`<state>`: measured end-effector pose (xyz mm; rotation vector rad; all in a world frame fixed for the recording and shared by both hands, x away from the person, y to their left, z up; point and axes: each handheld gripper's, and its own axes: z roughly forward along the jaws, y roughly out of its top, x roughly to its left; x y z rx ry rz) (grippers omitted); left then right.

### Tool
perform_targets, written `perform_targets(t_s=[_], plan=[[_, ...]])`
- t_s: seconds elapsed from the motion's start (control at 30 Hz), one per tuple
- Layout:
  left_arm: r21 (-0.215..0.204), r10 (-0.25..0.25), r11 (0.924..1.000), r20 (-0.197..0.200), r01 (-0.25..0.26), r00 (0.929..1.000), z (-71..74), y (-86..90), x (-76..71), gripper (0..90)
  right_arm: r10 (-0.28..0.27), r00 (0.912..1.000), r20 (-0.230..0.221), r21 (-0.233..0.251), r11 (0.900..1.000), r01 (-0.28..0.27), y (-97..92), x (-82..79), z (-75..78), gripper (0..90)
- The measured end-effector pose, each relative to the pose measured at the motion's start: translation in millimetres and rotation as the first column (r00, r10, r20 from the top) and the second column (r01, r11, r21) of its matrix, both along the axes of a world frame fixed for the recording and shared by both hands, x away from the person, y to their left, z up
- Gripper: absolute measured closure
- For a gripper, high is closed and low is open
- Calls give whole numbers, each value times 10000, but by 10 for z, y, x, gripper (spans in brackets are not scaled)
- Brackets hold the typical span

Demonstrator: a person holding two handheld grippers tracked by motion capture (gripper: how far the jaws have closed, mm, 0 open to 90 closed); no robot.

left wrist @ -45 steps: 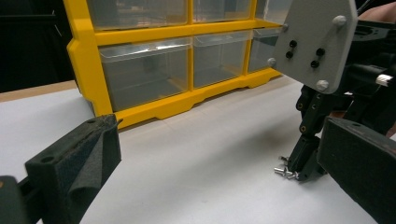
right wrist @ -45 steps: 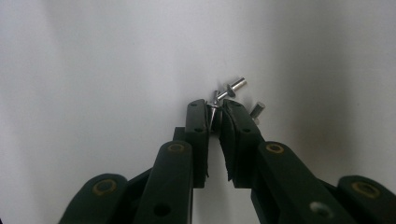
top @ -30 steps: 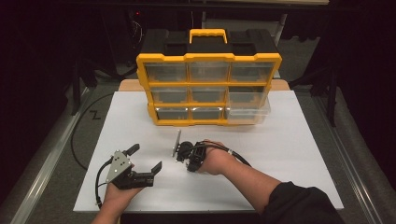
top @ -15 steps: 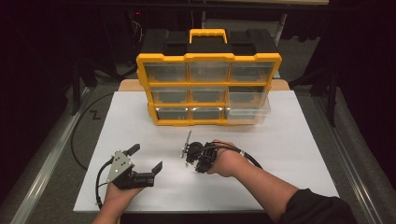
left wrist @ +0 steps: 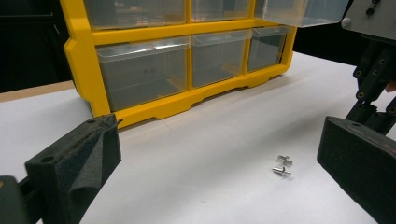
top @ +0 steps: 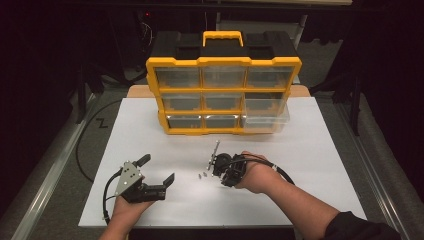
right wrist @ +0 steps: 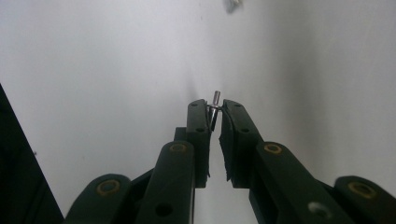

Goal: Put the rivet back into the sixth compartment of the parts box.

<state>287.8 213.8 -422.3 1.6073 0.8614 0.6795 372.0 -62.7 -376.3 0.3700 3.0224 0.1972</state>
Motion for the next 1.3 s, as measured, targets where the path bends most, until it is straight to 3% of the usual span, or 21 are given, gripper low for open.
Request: perform_targets(t_s=[0.33,0.67,1.3], plan=[[-23,-9,10000,-6,9,10000,0,1,2,4,-326,9995,33,-61,9994,326,-245,22,-9,843],[-11,-2,10000,-17,2,10000,-1,-1,2,4,-1021,9948,-18,-68,9948,1020,-510,58,54,841],[-38,3,10000,-5,-3,10000,1,0,0,4,-1886,9816,287,-113,9819,1890,-973,134,327,840]])
